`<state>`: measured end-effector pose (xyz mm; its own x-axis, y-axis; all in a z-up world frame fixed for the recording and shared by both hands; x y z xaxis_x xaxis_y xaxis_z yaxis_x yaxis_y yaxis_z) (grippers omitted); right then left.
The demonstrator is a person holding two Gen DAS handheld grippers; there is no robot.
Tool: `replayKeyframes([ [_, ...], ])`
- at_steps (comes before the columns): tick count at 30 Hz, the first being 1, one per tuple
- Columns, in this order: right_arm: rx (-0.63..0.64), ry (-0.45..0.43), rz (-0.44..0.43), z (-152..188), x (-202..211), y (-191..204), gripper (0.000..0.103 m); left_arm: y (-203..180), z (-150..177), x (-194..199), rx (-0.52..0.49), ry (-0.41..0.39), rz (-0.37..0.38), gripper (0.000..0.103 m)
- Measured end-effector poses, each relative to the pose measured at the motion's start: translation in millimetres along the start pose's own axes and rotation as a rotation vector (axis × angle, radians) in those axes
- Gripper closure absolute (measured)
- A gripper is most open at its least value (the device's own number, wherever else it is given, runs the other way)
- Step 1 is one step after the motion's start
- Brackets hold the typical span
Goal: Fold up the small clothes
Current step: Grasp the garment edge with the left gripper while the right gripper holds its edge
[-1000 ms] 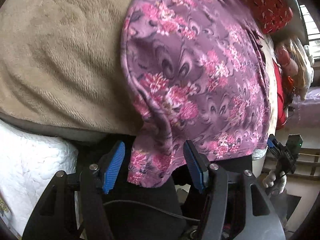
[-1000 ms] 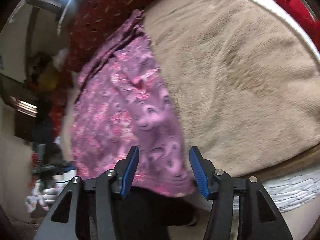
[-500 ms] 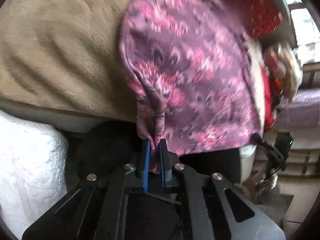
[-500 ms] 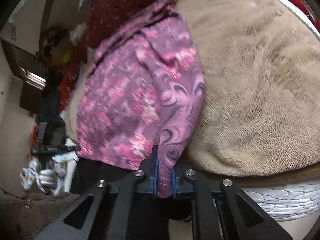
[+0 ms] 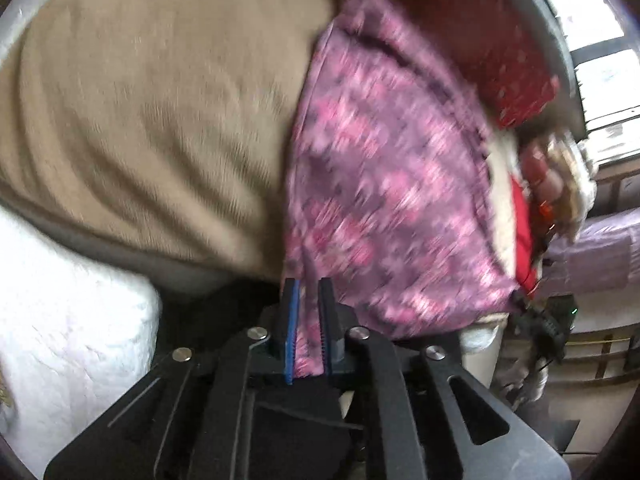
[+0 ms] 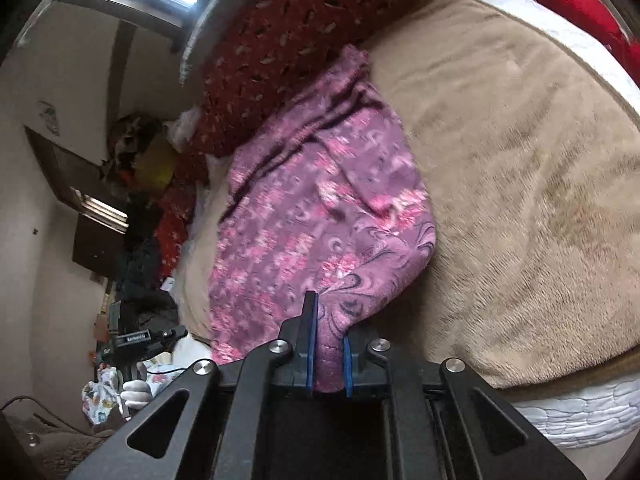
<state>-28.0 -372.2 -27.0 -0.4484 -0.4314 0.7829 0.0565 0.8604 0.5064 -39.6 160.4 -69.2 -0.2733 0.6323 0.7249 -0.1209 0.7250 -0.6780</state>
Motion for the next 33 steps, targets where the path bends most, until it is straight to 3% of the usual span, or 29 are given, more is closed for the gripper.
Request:
replayKeyframes([
  [1,-0.006,0.01,0.01,1.4,-2.9,-2.4,0.093,1.1,2.8,-10.4,0.002,0.031,-0.014,0.086],
  [3,-0.012,0.025,0.018,4.9,-6.7,-7.0,0.093,-2.4,7.6,-24.3,-0.007,0.041,-0.044,0.065],
  [8,-0.014,0.045,0.03,12.7,-13.0,-10.4,0.09,-13.6,18.8,-39.3,-0.09,0.127,-0.148,0.051],
  [11,-0.019,0.058,0.031,15.1,-19.2,-13.1,0.089,-13.3,22.8,-55.4,-0.09,0.166,-0.213,0.05],
  [13,-0.022,0.063,0.035,16.4,-22.0,-14.5,0.089,-17.3,24.0,-56.4,-0.107,0.144,-0.24,0.05],
  [14,-0.022,0.065,0.036,17.2,-23.6,-15.1,0.089,-18.3,23.8,-56.0,-0.11,0.14,-0.235,0.054],
  [15,-0.021,0.065,0.034,17.8,-24.1,-15.1,0.09,-20.9,23.9,-54.6,-0.115,0.136,-0.228,0.078],
  [16,-0.017,0.064,0.027,18.1,-24.1,-14.3,0.09,-23.5,23.8,-53.9,-0.118,0.175,-0.209,0.093],
  [17,-0.012,0.062,0.022,18.1,-23.2,-13.3,0.092,-24.9,22.4,-52.6,-0.104,0.188,-0.159,0.1],
  [20,0.006,0.026,-0.047,14.4,-12.7,-4.5,0.093,-31.7,14.3,-39.3,-0.065,0.147,-0.043,0.1],
  [25,0.012,-0.037,-0.136,-3.2,4.9,9.6,0.093,-50.7,-14.0,-3.1,-0.03,0.014,0.141,0.1],
  [28,0.006,-0.069,-0.176,-18.6,11.1,17.9,0.093,-58.0,-36.1,14.8,-0.034,-0.055,0.19,0.1],
  [33,0.021,-0.111,-0.19,-51.5,12.1,33.7,0.093,-53.3,-76.0,19.5,-0.007,-0.116,0.195,0.1],
])
Point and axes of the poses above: each gripper's, at about its wrist camera, not at the fingertips, and x roughly against the way its jaws point, y to its left, z to its underside, the point moved 1 cm from there along -x, roughly the way its jaws point, and after that the axes turned 14 degrees about z, right-handed, at the moved point
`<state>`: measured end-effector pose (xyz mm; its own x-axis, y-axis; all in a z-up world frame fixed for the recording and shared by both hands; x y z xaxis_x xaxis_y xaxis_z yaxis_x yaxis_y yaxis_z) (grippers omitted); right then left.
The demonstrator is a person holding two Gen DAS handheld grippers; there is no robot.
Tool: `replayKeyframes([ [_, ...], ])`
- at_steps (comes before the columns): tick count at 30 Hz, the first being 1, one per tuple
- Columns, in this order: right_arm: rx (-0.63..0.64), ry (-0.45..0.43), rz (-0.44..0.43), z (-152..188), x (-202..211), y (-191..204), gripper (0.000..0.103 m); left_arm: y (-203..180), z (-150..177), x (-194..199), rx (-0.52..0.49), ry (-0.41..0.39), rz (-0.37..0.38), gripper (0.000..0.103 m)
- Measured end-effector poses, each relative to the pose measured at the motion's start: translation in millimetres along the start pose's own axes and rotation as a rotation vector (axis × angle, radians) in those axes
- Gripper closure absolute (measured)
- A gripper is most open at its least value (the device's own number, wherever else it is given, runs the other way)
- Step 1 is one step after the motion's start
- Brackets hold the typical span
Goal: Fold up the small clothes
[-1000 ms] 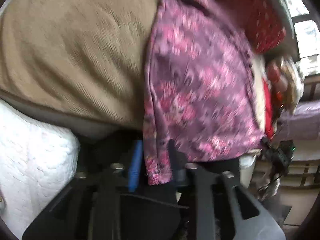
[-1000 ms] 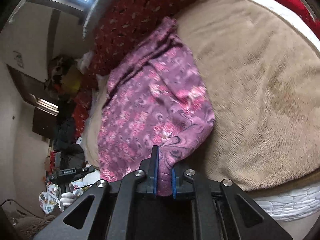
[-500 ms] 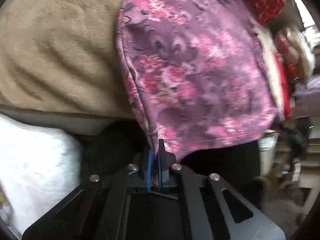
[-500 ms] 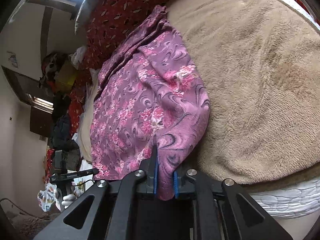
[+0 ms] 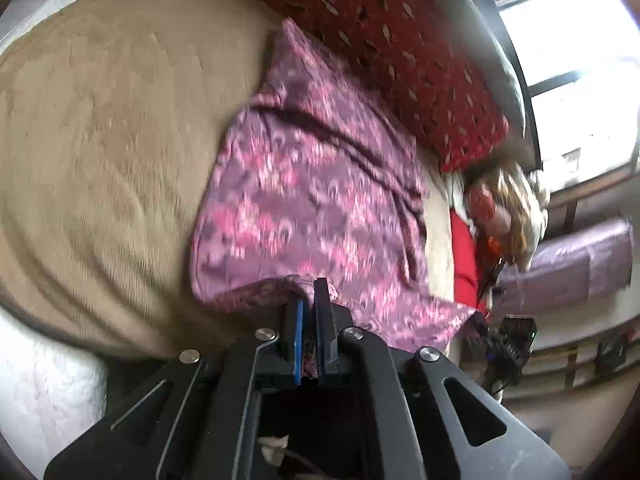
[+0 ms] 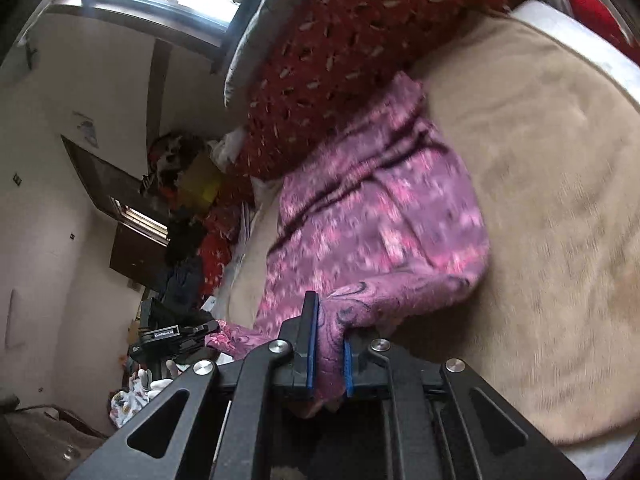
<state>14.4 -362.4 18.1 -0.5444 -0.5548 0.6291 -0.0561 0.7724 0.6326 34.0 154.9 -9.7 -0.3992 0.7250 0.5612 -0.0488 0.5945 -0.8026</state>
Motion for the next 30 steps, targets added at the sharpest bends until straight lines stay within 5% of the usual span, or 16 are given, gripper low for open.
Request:
replayKeyframes([
  [10,-0.002,-0.087,0.041,-94.9,-51.8,12.8,0.093,4.9,-111.0,-30.4,0.038,-0.109,-0.044,0.1],
  [19,-0.158,-0.137,0.033,-189.4,-129.6,-8.9,0.093,6.7,-227.5,-80.2,0.058,-0.194,-0.063,0.1],
  [27,-0.306,-0.127,0.117,-260.5,-203.2,-37.1,0.092,20.1,-307.5,-135.9,0.094,-0.191,-0.154,0.1],
  [30,-0.419,-0.018,0.146,-270.3,-232.6,-58.2,0.088,29.6,-323.9,-152.2,0.111,-0.199,-0.163,0.1],
])
Point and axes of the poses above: each gripper's, at about its wrist camera, not at the fingertips, and x roughly against the way its jaws point, y to its left, z to its underside, the point moved 1 cm from there along -x, roughly the way its jaws point, and after that the axes turned 14 degrees about z, right-handed, at the moved point
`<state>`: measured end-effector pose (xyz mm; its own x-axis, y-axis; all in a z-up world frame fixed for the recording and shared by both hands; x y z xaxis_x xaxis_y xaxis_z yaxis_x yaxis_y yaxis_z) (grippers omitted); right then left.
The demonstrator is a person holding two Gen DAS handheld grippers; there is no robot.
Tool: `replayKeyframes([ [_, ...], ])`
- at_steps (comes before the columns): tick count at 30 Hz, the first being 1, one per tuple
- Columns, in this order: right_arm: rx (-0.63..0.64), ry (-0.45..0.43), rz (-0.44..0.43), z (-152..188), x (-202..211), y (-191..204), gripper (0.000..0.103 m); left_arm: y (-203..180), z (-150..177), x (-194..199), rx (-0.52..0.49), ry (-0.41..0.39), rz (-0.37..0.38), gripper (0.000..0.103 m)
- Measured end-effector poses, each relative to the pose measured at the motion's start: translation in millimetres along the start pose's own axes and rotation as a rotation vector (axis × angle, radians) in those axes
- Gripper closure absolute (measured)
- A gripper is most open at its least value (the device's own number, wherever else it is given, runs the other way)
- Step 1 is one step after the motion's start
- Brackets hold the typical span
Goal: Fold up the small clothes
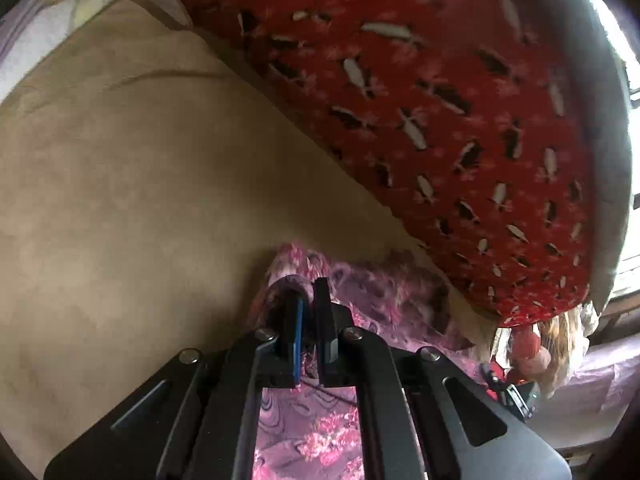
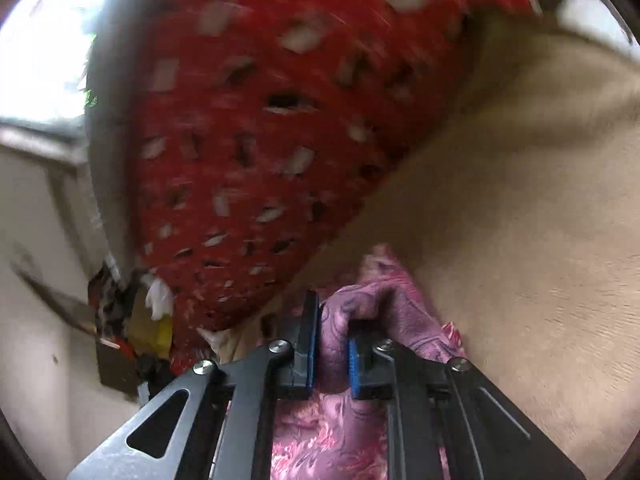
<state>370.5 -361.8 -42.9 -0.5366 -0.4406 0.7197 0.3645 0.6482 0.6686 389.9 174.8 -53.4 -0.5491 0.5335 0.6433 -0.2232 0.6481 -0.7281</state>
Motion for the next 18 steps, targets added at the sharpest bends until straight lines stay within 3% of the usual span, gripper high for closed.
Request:
replayKeyframes([
  [1,-0.036,0.048,0.006,-5.0,-9.7,-4.6,0.088,2.9,-2.2,-2.0,0.022,0.008,0.014,0.1],
  [3,-0.07,0.059,0.011,-11.5,-10.7,-8.9,0.089,7.5,-6.5,1.0,0.069,0.014,0.078,0.1],
  [12,-0.179,-0.069,-0.12,-19.9,26.0,-27.3,0.083,8.9,-20.2,35.1,0.151,0.006,0.262,0.094],
  [13,-0.168,-0.07,-0.11,-18.0,27.5,-27.3,0.083,7.2,-20.8,41.4,0.139,-0.021,0.247,0.089],
  [15,-0.139,-0.091,-0.086,-14.7,31.5,-26.4,0.074,7.5,-24.4,58.2,0.13,-0.09,0.214,0.048],
  [17,-0.173,-0.112,-0.13,-13.3,37.9,-32.8,0.065,10.2,-24.1,66.8,0.134,-0.117,0.203,0.041],
  [18,-0.21,-0.127,-0.185,-12.9,42.5,-38.6,0.059,8.6,-21.3,66.4,0.094,-0.088,0.19,0.04],
])
Point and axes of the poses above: each gripper's, at about its wrist camera, not at the fingertips, and x roughly against the way its jaws point, y to its left, z to its underside, the point moved 1 cm from there along -x, roughly the way its jaws point, and after that the axes turned 14 degrees about z, right-handed, at the moved point
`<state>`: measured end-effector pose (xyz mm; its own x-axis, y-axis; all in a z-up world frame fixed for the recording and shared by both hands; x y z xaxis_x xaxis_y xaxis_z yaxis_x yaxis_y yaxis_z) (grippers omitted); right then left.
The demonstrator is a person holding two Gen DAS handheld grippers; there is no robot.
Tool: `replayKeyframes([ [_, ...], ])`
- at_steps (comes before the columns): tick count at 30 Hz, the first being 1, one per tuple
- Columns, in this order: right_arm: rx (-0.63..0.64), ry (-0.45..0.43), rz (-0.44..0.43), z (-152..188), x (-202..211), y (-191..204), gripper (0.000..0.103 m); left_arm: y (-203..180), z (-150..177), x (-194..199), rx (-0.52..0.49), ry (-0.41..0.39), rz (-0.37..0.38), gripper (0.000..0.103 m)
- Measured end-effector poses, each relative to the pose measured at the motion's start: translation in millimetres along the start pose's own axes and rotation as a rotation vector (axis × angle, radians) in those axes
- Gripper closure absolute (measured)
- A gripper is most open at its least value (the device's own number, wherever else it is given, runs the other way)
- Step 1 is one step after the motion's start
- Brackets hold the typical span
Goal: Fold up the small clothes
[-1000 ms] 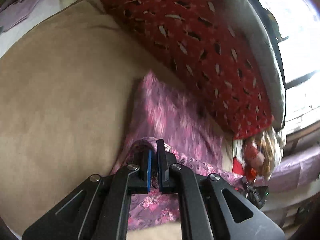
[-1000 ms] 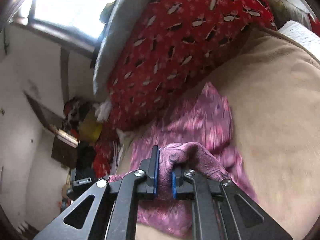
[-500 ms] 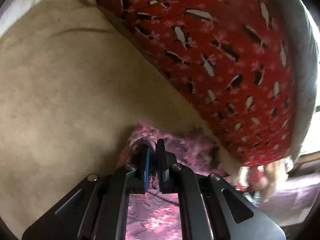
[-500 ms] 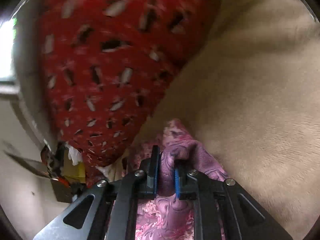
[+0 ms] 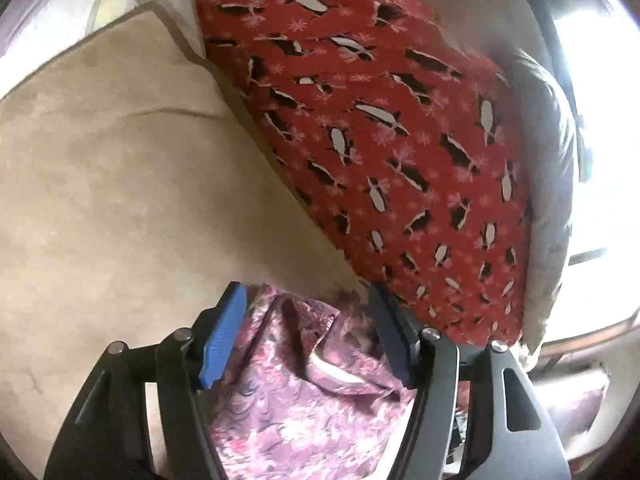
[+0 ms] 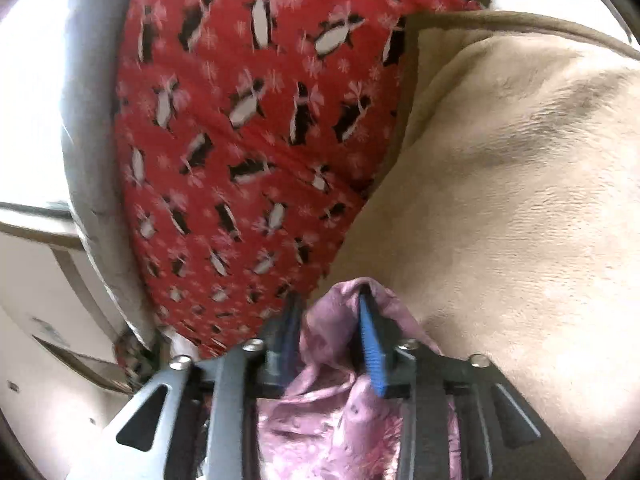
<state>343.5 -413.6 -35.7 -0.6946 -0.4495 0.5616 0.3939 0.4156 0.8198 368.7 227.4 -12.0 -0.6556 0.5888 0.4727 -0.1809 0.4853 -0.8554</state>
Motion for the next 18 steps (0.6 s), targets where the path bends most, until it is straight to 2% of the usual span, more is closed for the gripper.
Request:
replayKeyframes([
  [2,-0.007,-0.006,-0.019,-2.7,6.4,-3.1,0.054,-1.2,8.8,-6.4,-0.076,0.068,-0.042,0.04],
  [3,0.028,-0.007,0.028,-3.1,8.1,-2.0,0.053,-1.8,18.5,-11.9,-0.144,0.117,-0.076,0.04],
  [4,0.072,-0.01,0.081,-2.3,8.6,0.6,0.053,-1.1,24.2,-15.5,-0.181,0.141,-0.097,0.04],
  [7,0.307,-0.01,0.33,8.8,-5.0,14.7,0.053,3.4,47.1,-33.4,-0.305,0.237,-0.18,0.04],
  [9,0.4,-0.025,0.421,14.5,-14.7,18.4,0.053,4.6,57.2,-49.9,-0.36,0.293,-0.235,0.04],
  [12,0.437,-0.005,0.454,17.4,-36.7,23.9,0.052,-0.8,61.7,-68.6,-0.412,0.316,-0.28,0.04],
  [16,0.457,-0.027,0.42,17.6,-56.0,39.7,0.053,-15.4,47.3,-89.6,-0.405,0.23,-0.309,0.04],
  [17,0.471,-0.03,0.385,17.7,-56.8,43.6,0.066,-17.5,42.0,-92.9,-0.4,0.201,-0.323,0.05],
  [18,0.486,-0.039,0.332,15.5,-56.4,51.7,0.098,-19.0,35.1,-96.0,-0.395,0.172,-0.337,0.076],
])
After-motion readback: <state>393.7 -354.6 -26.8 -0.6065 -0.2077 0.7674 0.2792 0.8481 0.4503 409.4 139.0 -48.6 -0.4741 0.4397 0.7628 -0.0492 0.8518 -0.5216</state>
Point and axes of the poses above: each gripper's, at about its wrist camera, not at the fingertips, and x roughly against the way its jaws point, y to its left, z to its underside, the point moved 1 cm from there along -x, roughly the way its jaws point, and after that the axes turned 14 degrees about z, right-handed, at the moved point
